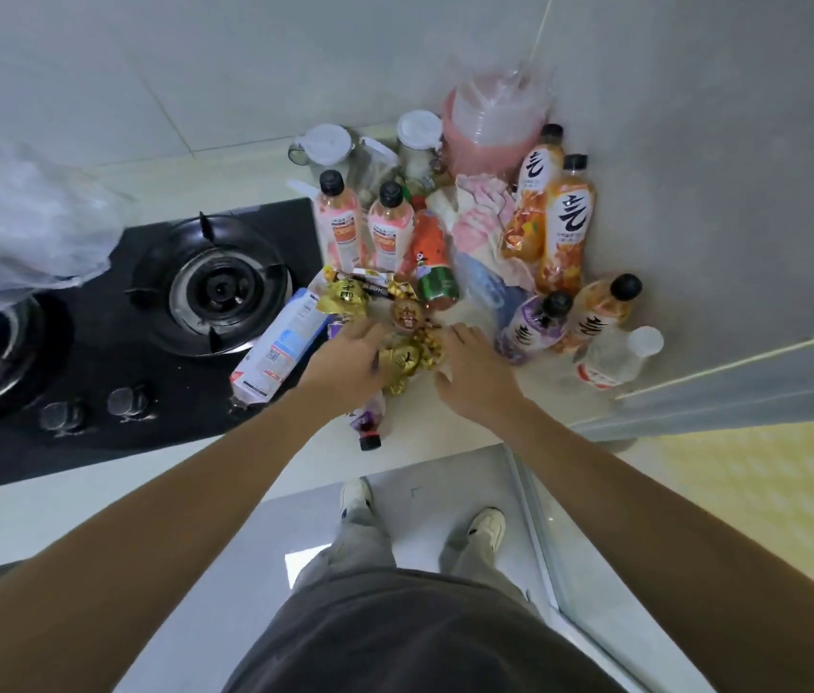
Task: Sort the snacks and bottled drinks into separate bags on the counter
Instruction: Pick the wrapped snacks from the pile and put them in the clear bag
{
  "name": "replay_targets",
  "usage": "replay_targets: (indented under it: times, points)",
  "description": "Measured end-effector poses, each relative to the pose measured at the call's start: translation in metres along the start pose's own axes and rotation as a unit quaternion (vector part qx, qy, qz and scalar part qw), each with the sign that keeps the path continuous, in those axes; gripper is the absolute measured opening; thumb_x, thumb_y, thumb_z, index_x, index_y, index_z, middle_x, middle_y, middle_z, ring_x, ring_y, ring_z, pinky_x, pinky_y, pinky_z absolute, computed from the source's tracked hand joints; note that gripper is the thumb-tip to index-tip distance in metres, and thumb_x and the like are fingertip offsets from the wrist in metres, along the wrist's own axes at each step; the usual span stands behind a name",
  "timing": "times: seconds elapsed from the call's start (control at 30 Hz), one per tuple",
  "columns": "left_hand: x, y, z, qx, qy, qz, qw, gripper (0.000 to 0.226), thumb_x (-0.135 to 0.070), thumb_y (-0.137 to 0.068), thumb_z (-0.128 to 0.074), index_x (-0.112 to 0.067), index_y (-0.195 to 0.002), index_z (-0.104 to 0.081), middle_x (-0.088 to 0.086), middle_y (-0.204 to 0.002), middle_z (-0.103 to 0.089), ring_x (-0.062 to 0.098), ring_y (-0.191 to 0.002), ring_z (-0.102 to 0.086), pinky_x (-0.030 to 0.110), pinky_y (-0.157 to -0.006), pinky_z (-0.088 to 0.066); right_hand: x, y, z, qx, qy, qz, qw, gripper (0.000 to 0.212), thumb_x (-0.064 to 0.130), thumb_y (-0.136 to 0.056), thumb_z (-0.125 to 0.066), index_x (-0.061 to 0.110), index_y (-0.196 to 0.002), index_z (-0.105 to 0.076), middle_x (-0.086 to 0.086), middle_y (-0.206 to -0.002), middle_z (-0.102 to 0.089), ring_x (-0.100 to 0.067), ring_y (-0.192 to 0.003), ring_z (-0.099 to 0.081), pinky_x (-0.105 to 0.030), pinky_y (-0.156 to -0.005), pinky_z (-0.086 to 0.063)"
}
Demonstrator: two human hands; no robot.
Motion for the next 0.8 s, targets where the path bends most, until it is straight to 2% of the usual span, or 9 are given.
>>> replay_targets:
  times: [0.1, 0.2, 0.3, 0.37, 0.47, 0.53, 0.6, 0.7, 0.8]
  points:
    - [-0.013, -0.011, -0.017, -0.008, -0.035, -0.054, 0.998, 0.063, -0.048, -0.096, -0.060, -0.021, -0.150, -0.043, 0.005, -0.147, -0.048, 0.028, -0.131, -0.047, 0.049, -0.097, -0.052, -0.013, -0.007, -0.021, 0.055, 0.028, -0.011, 0.998, 0.066, 0.016, -0.089, -0.069, 0.010, -0.149, -0.041, -0.007, -0.148, -0.048, -0.027, -0.137, -0.043, -0.038, -0.107, -0.045]
    - [-0.020, -0.022, -0.033, 0.019, -0.037, -0.054, 0.998, 0.072, -0.061, -0.091, -0.050, -0.017, -0.148, -0.046, 0.007, -0.153, -0.045, 0.032, -0.137, -0.045, 0.050, -0.101, -0.049, -0.020, -0.017, -0.037, 0.064, -0.031, -0.019, 0.997, 0.077, 0.009, -0.086, -0.069, 0.012, -0.156, -0.035, -0.005, -0.159, -0.041, -0.026, -0.146, -0.036, -0.040, -0.115, -0.043]
    - [-0.020, -0.028, -0.047, 0.039, -0.076, -0.052, 0.995, 0.071, -0.053, -0.088, -0.063, -0.014, -0.146, -0.048, 0.007, -0.157, -0.037, 0.033, -0.142, -0.040, 0.050, -0.106, -0.047, -0.026, -0.022, -0.052, 0.061, -0.054, 0.011, 0.997, 0.084, 0.002, -0.085, -0.066, 0.013, -0.161, -0.031, -0.004, -0.166, -0.033, -0.025, -0.152, -0.031, -0.045, -0.119, -0.040]
    - [-0.017, -0.030, -0.053, 0.044, -0.114, -0.055, 0.991, 0.072, -0.045, -0.086, -0.075, -0.015, -0.145, -0.046, 0.008, -0.157, -0.034, 0.031, -0.140, -0.040, 0.046, -0.106, -0.047, -0.031, -0.019, -0.056, 0.051, -0.038, 0.010, 0.998, 0.086, 0.002, -0.084, -0.065, 0.015, -0.161, -0.030, -0.002, -0.167, -0.032, -0.026, -0.149, -0.035, -0.042, -0.110, -0.048]
    - [-0.015, -0.031, -0.057, 0.043, -0.132, -0.052, 0.989, 0.072, -0.038, -0.085, -0.076, -0.014, -0.145, -0.045, 0.012, -0.149, -0.040, 0.032, -0.133, -0.045, 0.043, -0.100, -0.048, -0.034, -0.007, -0.056, 0.033, 0.021, -0.013, 0.999, 0.086, 0.008, -0.083, -0.069, 0.017, -0.160, -0.032, 0.000, -0.163, -0.036, -0.027, -0.134, -0.045, -0.040, -0.091, -0.054]
    - [-0.015, -0.031, -0.059, 0.026, -0.120, -0.053, 0.991, 0.060, -0.033, -0.087, -0.073, -0.014, -0.139, -0.050, 0.014, -0.140, -0.047, 0.033, -0.127, -0.049, 0.043, -0.094, -0.049, -0.032, 0.002, -0.056, 0.009, 0.057, -0.021, 0.998, 0.072, 0.011, -0.082, -0.070, 0.013, -0.149, -0.044, -0.005, -0.147, -0.049, -0.028, -0.121, -0.051, -0.041, -0.087, -0.057]
    - [-0.014, -0.031, -0.058, 0.016, -0.113, -0.050, 0.992, 0.052, -0.032, -0.087, -0.071, -0.013, -0.133, -0.054, 0.014, -0.135, -0.050, 0.033, -0.122, -0.051, 0.042, -0.092, -0.049, -0.030, 0.009, -0.057, -0.006, 0.093, -0.032, 0.995, 0.053, 0.016, -0.084, -0.070, 0.010, -0.133, -0.052, -0.008, -0.131, -0.053, -0.028, -0.114, -0.053, -0.042, -0.086, -0.056]
    - [-0.014, -0.030, -0.057, 0.020, -0.092, -0.054, 0.994, 0.055, -0.033, -0.084, -0.074, -0.012, -0.131, -0.055, 0.012, -0.131, -0.052, 0.032, -0.117, -0.053, 0.041, -0.094, -0.048, -0.026, 0.012, -0.062, 0.005, 0.082, -0.035, 0.996, 0.066, 0.028, -0.085, -0.076, 0.007, -0.141, -0.047, -0.009, -0.142, -0.051, -0.027, -0.126, -0.050, -0.039, -0.098, -0.052]
    - [-0.013, -0.028, -0.056, 0.009, -0.073, -0.064, 0.995, 0.055, -0.032, -0.080, -0.079, -0.010, -0.126, -0.058, 0.012, -0.126, -0.054, 0.032, -0.111, -0.054, 0.041, -0.093, -0.048, -0.022, 0.010, -0.066, 0.023, 0.071, -0.023, 0.997, 0.064, 0.032, -0.081, -0.082, 0.012, -0.134, -0.051, -0.006, -0.130, -0.057, -0.027, -0.119, -0.053, -0.041, -0.089, -0.056]
Point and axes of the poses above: each hand's wrist, its own y-axis away from the middle knuckle, its own z-axis out of the back of the hand, x = y × z, the point moved 1 cm from there along -y, towards the middle knuckle
